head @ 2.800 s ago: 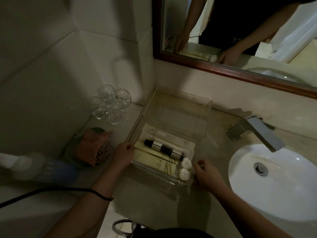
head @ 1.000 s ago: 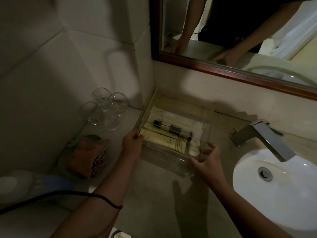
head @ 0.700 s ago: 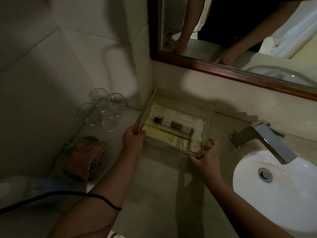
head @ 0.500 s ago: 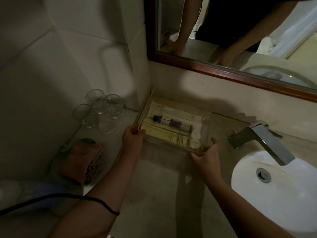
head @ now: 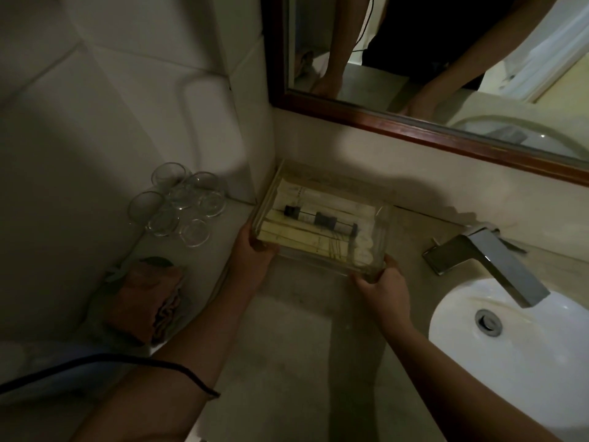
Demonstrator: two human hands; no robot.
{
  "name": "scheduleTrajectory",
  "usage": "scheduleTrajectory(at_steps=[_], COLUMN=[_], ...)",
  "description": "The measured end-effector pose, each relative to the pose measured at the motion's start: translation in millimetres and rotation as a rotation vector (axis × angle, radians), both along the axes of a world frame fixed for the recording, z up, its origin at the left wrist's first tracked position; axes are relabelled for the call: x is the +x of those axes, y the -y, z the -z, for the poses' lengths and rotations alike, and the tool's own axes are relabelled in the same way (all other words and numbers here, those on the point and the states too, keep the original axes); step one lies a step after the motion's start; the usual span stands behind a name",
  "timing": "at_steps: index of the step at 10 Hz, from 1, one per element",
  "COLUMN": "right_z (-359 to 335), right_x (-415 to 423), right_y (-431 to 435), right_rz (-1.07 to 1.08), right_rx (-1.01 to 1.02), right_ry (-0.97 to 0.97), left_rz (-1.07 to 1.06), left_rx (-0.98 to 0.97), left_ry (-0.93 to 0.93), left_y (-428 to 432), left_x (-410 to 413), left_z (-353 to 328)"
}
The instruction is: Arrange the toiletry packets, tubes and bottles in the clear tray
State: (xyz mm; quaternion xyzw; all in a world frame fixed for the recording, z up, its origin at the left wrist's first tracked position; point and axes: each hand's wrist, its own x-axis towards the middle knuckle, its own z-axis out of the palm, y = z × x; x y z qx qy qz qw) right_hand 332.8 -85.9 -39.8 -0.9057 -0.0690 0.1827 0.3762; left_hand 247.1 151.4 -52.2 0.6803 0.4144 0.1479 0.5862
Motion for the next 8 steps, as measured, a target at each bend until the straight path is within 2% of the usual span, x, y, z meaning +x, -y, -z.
scheduleTrajectory(at_steps=[1, 3, 6, 7, 8], right_z=[0.8, 1.7, -2.3, -7.8, -16.8], right_x=[2.6, 14.0, 15.4, 14.0, -1.5], right_y=[-2.8, -2.5, -4.3, -0.1, 9.4], right_rz=[0.030, 0.055, 0.043, 0.020, 0.014], right_rx=[0.020, 0.011, -0.100, -0.099, -0.044], right_ry=[-0.028, -0.063, -0.044, -0.095, -0.138], left_rz=[-0.075, -0.055, -0.078, 0.022, 0.084], left_rx=[0.074, 0.169, 0.245, 0.280, 0.233], left_ry=[-0.048, -0.133, -0.192, -0.214, -0.227], left_y=[-2.2, -6.0, -1.2, -10.2, -19.8], left_x=[9.0, 18.9, 15.3, 14.5, -11.8], left_z=[3.4, 8.0, -7.3, -21.1, -27.0])
